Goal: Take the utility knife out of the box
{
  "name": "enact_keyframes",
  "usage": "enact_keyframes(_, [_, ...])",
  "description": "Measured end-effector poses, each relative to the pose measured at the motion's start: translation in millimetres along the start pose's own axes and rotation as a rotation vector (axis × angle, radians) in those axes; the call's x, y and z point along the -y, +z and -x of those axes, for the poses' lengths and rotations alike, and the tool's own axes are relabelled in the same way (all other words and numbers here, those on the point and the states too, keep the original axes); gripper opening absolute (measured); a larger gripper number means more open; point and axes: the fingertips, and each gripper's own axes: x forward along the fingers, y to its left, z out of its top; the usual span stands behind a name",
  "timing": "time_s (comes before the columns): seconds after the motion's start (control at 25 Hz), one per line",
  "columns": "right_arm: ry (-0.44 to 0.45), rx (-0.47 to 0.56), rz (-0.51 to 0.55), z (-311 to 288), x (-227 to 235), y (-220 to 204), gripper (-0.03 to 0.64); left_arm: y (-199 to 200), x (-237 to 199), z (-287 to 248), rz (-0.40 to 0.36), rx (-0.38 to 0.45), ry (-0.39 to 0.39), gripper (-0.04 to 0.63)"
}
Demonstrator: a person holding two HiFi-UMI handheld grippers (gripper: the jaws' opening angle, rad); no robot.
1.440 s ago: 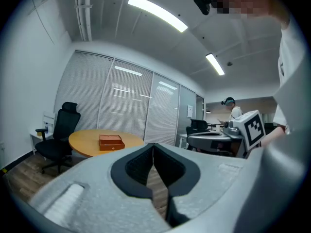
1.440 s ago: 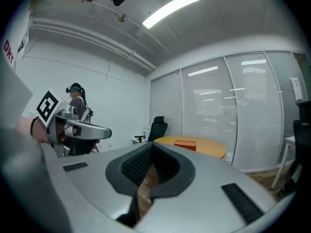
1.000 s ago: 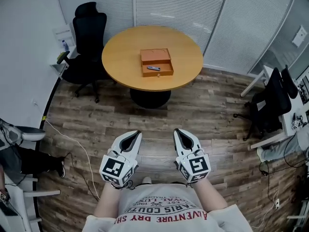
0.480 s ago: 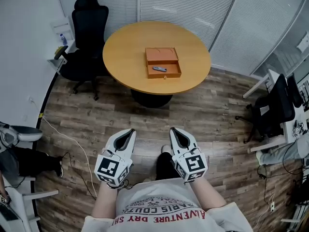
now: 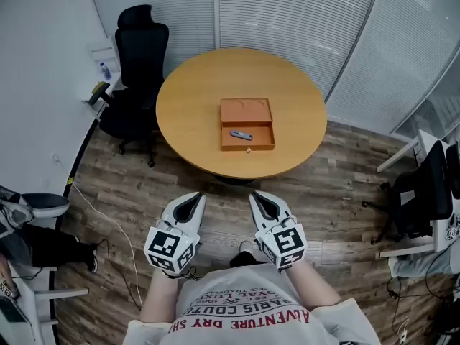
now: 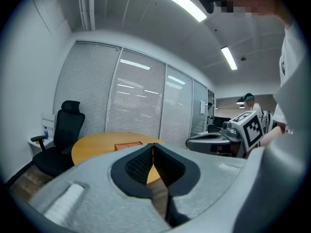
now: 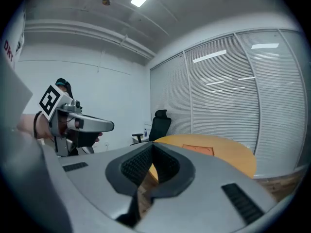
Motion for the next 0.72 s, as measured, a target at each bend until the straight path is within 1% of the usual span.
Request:
enact_keyframes(0.24, [0.066, -0.022, 0.039, -42.1, 69.1, 5.9, 0.008, 15.3, -11.0, -79.1, 0.017, 0.014, 0.049, 0.011])
enact_keyframes(0.4, [0.078, -0.047, 0.023, -59.1, 106.3, 0.5, 0.008, 14.2, -11.6, -114.1, 0.017, -0.004, 0.058, 0.011])
enact_keyframes(0.52, [0.070, -0.077, -0.001, -64.4, 126.8, -11.2, 0.008, 6.0, -9.7, -130.1, 0.010, -0.033, 0.060, 0.011])
enact_keyframes(0.72, [0.069, -0.119, -0.015, -93.6, 146.6, -25.2, 0.008, -1.9, -33.7, -159.5, 0.033, -0.046, 0.065, 0.011])
